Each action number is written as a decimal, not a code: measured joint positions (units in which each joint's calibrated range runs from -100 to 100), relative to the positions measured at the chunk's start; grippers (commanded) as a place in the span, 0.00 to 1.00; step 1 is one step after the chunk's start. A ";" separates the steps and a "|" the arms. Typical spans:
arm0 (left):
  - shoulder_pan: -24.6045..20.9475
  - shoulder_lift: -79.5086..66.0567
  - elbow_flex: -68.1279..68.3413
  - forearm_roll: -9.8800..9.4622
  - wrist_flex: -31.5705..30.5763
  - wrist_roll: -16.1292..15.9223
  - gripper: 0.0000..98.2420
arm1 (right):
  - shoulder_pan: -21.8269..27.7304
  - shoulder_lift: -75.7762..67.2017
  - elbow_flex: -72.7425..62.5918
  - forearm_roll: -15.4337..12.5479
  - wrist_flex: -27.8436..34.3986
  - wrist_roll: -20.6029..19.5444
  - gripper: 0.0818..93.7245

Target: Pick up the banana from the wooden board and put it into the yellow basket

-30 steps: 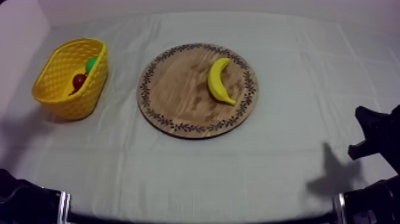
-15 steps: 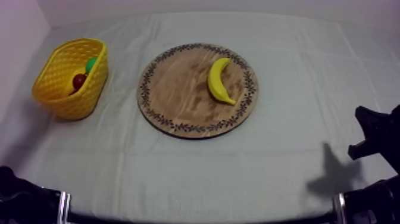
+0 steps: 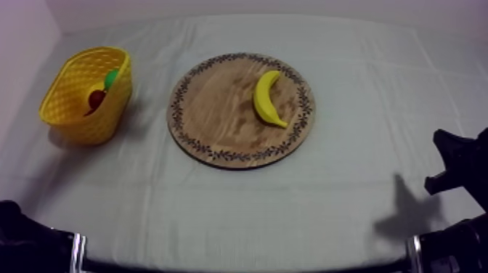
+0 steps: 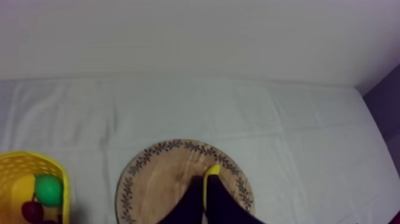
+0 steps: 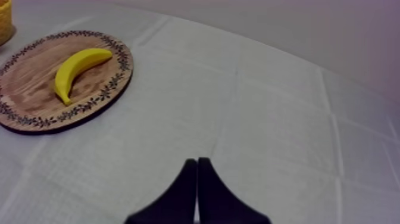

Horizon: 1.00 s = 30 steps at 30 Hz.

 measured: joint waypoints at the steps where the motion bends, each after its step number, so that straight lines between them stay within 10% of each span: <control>1: 0.45 0.71 -0.18 -0.01 0.19 0.34 0.00 | 0.00 0.00 0.00 0.00 0.00 0.00 0.00; 12: 4.35 9.87 -1.66 -0.57 -1.67 4.66 0.02 | 0.00 0.00 0.00 0.00 0.00 0.00 0.00; 20: 4.45 12.60 -1.11 -1.88 -9.80 5.57 0.60 | 0.00 0.00 0.00 0.00 0.00 0.00 0.00; 30: 5.43 14.43 -3.70 -1.89 -4.87 5.54 0.76 | 0.00 0.00 0.00 0.00 0.00 -0.09 0.00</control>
